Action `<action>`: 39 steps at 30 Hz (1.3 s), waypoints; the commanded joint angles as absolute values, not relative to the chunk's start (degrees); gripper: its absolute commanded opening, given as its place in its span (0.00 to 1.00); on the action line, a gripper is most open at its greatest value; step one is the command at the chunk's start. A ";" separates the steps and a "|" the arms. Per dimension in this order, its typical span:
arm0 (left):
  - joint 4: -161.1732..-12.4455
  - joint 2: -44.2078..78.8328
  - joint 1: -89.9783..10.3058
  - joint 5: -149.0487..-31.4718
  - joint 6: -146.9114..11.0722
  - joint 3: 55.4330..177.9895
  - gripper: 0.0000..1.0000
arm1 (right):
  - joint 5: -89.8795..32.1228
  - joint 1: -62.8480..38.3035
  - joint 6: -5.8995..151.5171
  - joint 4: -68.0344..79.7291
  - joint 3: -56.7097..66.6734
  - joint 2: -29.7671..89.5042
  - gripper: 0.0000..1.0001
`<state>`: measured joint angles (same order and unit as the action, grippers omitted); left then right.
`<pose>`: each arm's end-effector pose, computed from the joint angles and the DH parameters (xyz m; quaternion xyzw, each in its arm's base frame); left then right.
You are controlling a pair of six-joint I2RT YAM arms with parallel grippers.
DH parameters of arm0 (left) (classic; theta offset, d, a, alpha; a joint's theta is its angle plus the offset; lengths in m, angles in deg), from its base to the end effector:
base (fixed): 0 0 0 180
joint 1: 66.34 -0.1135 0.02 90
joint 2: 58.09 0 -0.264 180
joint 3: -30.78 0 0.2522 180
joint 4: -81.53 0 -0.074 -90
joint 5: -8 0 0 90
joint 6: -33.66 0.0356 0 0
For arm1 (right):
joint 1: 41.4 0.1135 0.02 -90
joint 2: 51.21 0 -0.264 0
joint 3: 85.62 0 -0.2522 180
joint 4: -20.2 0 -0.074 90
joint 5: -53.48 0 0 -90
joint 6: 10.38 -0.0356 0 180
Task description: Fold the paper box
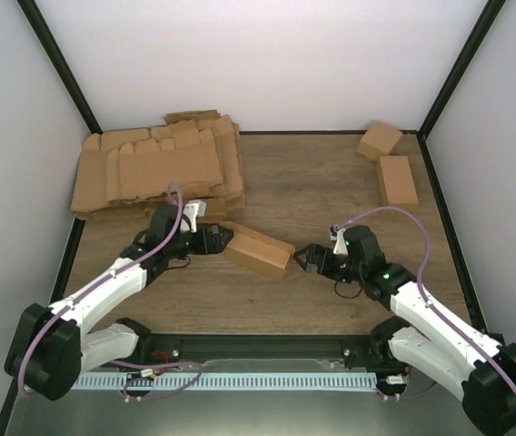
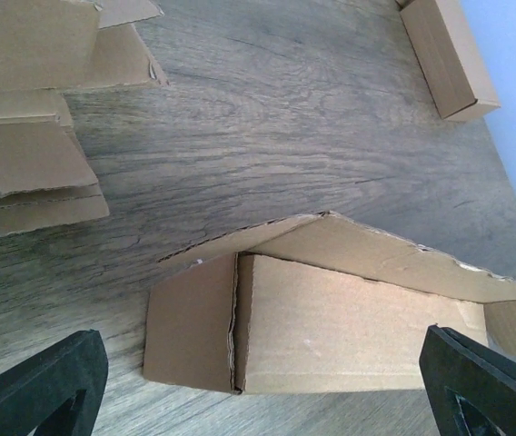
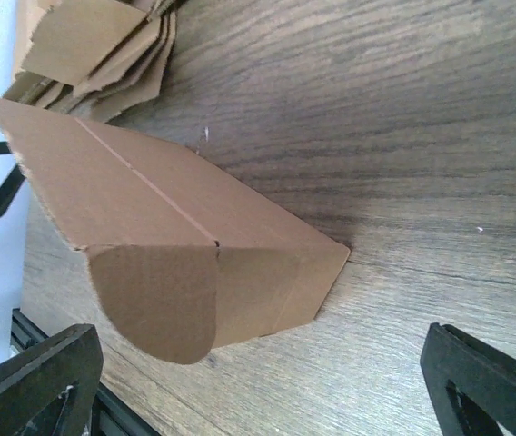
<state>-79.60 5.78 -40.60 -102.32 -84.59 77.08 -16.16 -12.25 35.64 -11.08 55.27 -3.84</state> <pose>0.2023 -0.1113 0.2106 0.0602 0.8803 -0.3416 0.3237 0.1456 0.0954 0.2031 0.0402 0.8926 0.3783 0.2417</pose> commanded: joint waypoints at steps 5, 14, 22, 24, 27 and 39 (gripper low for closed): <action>-83.59 7.54 -40.85 -103.84 -82.94 76.23 0.94 | -17.86 -7.28 34.67 -9.38 52.02 0.29 0.96; -84.17 11.09 -40.85 -106.06 -81.82 77.56 0.73 | -22.68 -1.76 29.05 -5.28 53.05 1.37 0.77; -85.10 12.93 -40.85 -105.82 -82.04 77.49 0.60 | -23.36 -1.76 26.75 -2.38 52.46 3.10 0.56; -85.49 13.52 -40.86 -105.73 -82.35 77.44 0.57 | -23.52 -1.76 26.10 -1.95 52.40 3.48 0.52; -86.71 14.33 -40.86 -106.08 -83.00 77.48 0.54 | -24.18 -1.75 25.66 -1.57 52.30 3.74 0.48; -87.54 17.75 -40.76 -107.76 -83.58 77.76 0.41 | -24.25 -1.76 26.51 -1.86 51.44 8.99 0.32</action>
